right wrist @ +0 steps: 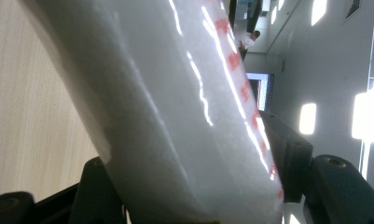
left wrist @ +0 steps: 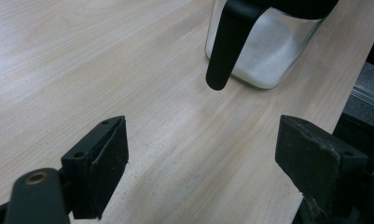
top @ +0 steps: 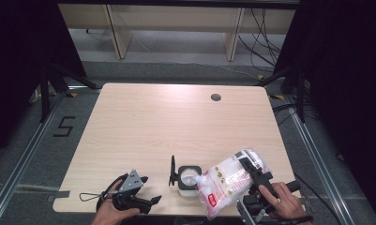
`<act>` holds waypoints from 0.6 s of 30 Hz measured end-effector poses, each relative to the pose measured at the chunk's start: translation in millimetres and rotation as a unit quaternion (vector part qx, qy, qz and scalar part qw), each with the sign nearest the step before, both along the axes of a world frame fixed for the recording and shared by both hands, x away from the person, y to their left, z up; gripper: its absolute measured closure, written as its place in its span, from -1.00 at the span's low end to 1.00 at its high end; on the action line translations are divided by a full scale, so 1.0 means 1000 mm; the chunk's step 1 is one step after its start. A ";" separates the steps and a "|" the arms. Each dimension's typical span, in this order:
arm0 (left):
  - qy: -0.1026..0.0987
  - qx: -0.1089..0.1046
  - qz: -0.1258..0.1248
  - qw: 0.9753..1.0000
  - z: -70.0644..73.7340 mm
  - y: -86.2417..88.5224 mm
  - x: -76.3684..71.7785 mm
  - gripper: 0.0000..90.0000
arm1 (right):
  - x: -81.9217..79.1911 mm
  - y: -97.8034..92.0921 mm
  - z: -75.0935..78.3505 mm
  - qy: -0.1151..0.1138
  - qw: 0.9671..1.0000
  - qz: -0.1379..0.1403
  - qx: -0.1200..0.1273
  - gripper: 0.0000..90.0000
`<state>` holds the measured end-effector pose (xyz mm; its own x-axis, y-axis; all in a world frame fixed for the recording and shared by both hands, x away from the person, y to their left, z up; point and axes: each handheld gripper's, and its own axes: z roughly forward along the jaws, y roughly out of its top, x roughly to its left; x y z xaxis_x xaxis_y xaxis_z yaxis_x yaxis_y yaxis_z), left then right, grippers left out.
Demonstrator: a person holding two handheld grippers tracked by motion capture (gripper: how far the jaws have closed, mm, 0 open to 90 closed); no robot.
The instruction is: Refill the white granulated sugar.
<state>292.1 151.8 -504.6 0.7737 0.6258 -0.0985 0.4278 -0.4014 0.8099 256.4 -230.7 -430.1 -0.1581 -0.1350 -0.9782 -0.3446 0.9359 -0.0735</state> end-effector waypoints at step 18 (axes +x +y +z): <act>-0.001 0.013 -0.007 1.000 0.001 0.002 0.001 -0.63 | 0.001 -0.001 -0.006 0.012 1.000 -0.010 0.001 0.02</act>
<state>292.8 153.5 -503.3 0.7828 0.6169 -0.0808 0.4208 -0.4293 0.7992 257.2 -232.2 -436.3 -0.1837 -0.1288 -0.9745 -0.3266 0.9431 -0.0630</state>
